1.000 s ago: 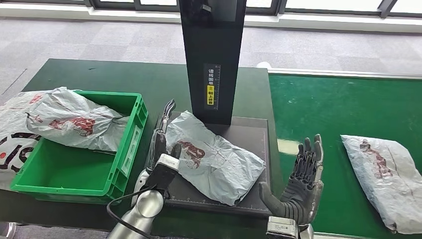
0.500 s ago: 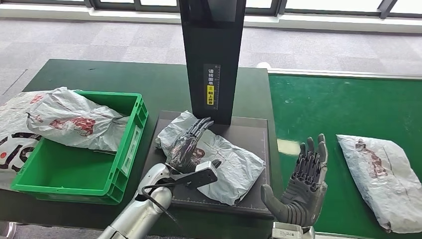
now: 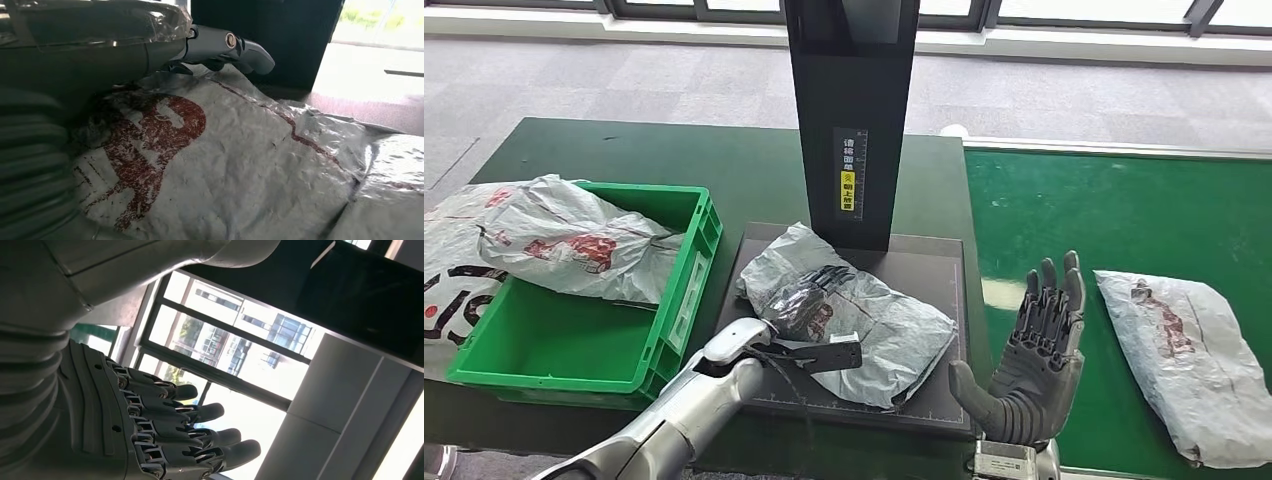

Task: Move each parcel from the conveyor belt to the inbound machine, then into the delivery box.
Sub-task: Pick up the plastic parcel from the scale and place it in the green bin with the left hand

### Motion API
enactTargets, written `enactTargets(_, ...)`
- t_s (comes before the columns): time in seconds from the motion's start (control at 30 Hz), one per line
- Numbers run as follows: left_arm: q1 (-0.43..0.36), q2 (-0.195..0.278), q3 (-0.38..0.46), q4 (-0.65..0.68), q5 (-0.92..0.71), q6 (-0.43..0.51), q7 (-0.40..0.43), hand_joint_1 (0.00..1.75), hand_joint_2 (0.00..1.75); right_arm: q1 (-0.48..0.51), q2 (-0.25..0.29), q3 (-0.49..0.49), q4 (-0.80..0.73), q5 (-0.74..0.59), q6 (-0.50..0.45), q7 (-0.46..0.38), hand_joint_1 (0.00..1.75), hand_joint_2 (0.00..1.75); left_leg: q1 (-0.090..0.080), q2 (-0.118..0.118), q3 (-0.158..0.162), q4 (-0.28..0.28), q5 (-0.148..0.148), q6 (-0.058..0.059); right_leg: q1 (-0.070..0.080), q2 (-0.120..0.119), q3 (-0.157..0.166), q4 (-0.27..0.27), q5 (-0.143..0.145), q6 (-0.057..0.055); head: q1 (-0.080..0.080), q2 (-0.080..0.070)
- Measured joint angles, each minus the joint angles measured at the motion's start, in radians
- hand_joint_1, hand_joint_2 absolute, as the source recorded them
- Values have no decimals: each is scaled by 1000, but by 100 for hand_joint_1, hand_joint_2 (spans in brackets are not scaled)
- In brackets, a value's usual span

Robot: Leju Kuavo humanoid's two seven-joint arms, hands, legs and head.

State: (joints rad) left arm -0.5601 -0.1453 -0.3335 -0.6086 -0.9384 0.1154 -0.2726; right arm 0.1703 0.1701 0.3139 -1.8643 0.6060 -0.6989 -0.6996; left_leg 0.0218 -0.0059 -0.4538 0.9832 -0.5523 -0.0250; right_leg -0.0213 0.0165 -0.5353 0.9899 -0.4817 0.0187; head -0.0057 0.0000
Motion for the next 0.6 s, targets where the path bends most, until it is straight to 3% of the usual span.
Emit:
enactTargets(0.23,-74,4,-48,78,-64,-106,18,0,175,-31,-6,15,0,-8,0,0,0,175,0,-1,-4,0,0,0,0,-1,4,0,0,0,0,0)
enactTargets(0.37,-121,17,-81,115,-97,-172,4,175,175,-42,-10,16,2,-11,0,0,0,175,0,-1,0,0,0,0,0,-1,6,0,0,0,0,0)
enactTargets(0.6,-176,71,-127,139,-134,-229,-26,175,175,-43,-18,16,2,-5,0,0,0,175,0,0,1,0,2,-3,0,0,6,2,1,-2,0,0)
